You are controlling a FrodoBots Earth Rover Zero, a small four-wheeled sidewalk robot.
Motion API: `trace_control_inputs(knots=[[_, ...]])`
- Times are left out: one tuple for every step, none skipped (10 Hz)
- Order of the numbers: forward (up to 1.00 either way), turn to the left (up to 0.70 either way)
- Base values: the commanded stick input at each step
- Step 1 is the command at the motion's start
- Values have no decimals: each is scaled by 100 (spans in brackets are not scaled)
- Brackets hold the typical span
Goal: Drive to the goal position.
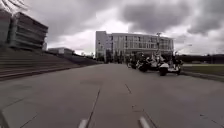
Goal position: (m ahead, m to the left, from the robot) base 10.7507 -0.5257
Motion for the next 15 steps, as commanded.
trace_control_inputs(knots=[[85,0],[85,0],[18,0],[0,0],[0,0],[39,0],[85,0],[85,0],[85,0],[85,0],[85,0],[85,-2],[85,-21],[85,-31],[85,-8]])
